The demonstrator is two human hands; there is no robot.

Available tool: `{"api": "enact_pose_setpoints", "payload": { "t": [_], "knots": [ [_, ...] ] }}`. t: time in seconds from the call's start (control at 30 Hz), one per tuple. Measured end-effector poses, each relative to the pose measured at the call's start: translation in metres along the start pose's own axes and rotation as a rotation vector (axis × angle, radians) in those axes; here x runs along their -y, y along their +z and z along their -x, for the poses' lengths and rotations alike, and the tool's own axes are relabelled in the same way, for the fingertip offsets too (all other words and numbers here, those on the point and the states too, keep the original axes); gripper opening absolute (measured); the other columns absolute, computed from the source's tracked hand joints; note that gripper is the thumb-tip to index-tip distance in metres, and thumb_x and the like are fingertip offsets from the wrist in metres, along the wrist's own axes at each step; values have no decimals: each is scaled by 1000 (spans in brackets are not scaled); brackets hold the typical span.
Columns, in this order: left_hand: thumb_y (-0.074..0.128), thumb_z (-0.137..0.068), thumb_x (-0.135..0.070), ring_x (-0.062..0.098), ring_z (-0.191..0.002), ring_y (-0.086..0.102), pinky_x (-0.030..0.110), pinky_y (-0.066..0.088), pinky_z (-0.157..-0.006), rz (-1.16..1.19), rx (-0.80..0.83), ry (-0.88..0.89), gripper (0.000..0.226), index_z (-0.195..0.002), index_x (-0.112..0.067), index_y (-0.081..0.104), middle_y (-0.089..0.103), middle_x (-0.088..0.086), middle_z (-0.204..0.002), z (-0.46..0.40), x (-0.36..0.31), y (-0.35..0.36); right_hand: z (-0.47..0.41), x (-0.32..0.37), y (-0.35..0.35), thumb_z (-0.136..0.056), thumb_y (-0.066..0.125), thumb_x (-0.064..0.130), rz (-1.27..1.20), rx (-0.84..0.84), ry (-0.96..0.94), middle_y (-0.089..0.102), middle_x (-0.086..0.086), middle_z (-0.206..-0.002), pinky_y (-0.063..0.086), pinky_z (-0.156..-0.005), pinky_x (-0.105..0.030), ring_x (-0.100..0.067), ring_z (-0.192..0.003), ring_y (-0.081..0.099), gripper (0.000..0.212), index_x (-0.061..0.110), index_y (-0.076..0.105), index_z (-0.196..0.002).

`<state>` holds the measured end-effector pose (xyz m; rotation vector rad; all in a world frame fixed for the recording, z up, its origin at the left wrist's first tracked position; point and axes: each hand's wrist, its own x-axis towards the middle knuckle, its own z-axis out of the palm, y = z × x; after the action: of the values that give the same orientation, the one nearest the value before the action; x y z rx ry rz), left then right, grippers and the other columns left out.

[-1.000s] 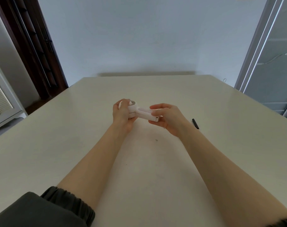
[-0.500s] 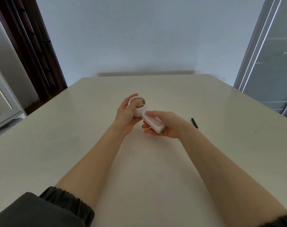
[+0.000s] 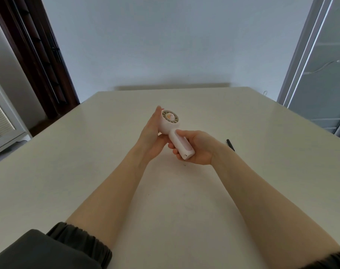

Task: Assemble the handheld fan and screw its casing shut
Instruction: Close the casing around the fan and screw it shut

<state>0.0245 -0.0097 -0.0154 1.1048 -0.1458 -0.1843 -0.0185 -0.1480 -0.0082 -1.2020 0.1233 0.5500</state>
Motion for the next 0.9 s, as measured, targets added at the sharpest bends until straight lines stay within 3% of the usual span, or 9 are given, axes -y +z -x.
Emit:
{"api": "enact_pose_setpoints", "payload": {
  "t": [0.07,0.17,0.3,0.37,0.43,0.57,0.73,0.9],
  "knots": [
    [51,-93,-40,26,-85,55,36,43,-79,43,11,-3,23,-91,-19,59,63,5,-86,0,0,2,0,0,0,-96,46,29,-7,24,23,64,-11,-79,49,-62,-26,-19,-61,60,32,2,57,-108],
    [54,-93,-34,21,-77,58,36,48,-73,32,-21,-14,20,-104,-17,54,60,5,-87,-3,2,2,-2,-1,5,-91,49,27,121,-82,-4,63,-14,-83,50,-71,-32,-25,-69,62,32,0,57,-107],
    [58,-91,-31,27,-87,58,51,44,-95,30,-25,-27,32,-116,-14,49,58,10,-97,-10,9,-4,-8,-4,13,-87,59,34,352,-358,-308,60,-3,-94,50,-72,-30,-18,-78,59,38,15,51,-120],
    [59,-91,-31,36,-101,60,58,41,-100,46,-15,-52,34,-118,-14,51,58,15,-109,-10,11,-4,-8,-3,13,-88,62,35,328,-334,-426,59,0,-101,53,-77,-31,-16,-83,61,44,24,45,-128],
    [55,-93,-31,39,-109,59,58,46,-95,58,-6,-59,30,-117,-14,52,57,18,-115,-9,11,-2,-7,-3,13,-90,62,32,318,-304,-483,61,0,-108,54,-84,-37,-16,-87,62,42,27,49,-129],
    [46,-98,-29,27,-87,64,41,54,-75,78,8,-72,20,-111,-15,53,59,13,-108,-6,9,4,-8,-5,12,-93,59,25,266,-255,-529,63,1,-111,53,-78,-29,-11,-86,62,35,22,56,-128],
    [42,-99,-34,32,-102,60,53,44,-100,104,-7,-89,25,-107,-14,55,57,15,-115,-11,9,1,-8,-5,10,-91,62,27,239,-249,-492,63,0,-121,55,-74,-32,-18,-94,63,38,24,57,-128],
    [44,-99,-35,33,-105,60,56,40,-103,113,19,-99,29,-109,-10,54,57,16,-117,-14,9,-2,-8,-3,8,-91,61,28,259,-225,-482,63,-1,-121,55,-69,-28,-18,-89,63,39,24,56,-130]
  ]
}}
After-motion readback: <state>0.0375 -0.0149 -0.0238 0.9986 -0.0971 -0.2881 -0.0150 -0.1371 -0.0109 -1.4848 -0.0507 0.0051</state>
